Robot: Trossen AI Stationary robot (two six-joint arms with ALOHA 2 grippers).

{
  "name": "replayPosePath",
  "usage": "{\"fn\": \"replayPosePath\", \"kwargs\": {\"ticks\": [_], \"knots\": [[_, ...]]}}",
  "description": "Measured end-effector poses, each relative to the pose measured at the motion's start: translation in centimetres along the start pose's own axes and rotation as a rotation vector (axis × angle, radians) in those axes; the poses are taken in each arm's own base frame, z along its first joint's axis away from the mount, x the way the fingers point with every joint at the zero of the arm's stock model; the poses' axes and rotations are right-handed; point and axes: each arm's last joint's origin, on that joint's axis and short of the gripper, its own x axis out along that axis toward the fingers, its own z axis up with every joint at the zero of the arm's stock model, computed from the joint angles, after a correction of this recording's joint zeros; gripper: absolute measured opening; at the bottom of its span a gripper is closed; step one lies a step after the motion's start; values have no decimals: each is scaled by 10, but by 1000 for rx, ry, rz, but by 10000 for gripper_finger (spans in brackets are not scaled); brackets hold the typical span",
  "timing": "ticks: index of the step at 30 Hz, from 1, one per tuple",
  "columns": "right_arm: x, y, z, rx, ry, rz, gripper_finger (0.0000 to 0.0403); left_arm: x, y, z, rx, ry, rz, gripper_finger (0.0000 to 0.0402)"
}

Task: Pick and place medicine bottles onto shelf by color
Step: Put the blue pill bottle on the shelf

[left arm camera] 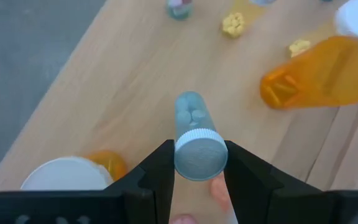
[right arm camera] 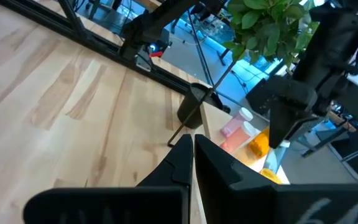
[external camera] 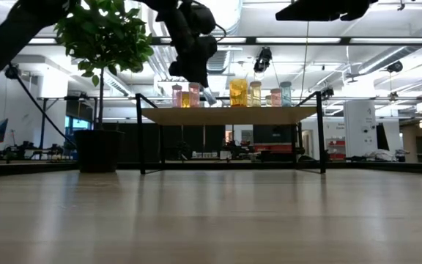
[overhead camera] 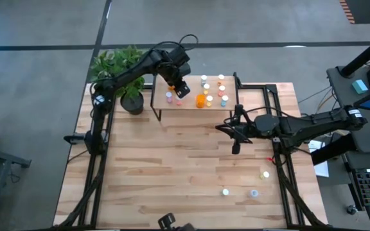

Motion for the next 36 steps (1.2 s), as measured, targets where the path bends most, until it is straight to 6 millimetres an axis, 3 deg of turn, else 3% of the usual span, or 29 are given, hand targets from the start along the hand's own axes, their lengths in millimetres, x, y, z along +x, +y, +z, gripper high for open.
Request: {"fn": "replayPosePath", "kwargs": {"ticks": [8, 25, 30, 36], "knots": [[2, 1, -1, -11, 6, 3, 9, 19, 1, 1, -28, 47, 3, 108], [2, 1, -1, -11, 6, 3, 9, 18, 1, 0, -26, 48, 2, 109], [2, 1, -1, -11, 6, 3, 9, 7, -1, -4, -26, 62, -4, 109], [2, 1, -1, -11, 5, 3, 9, -24, -7, -5, -11, -34, -8, 109]]}}
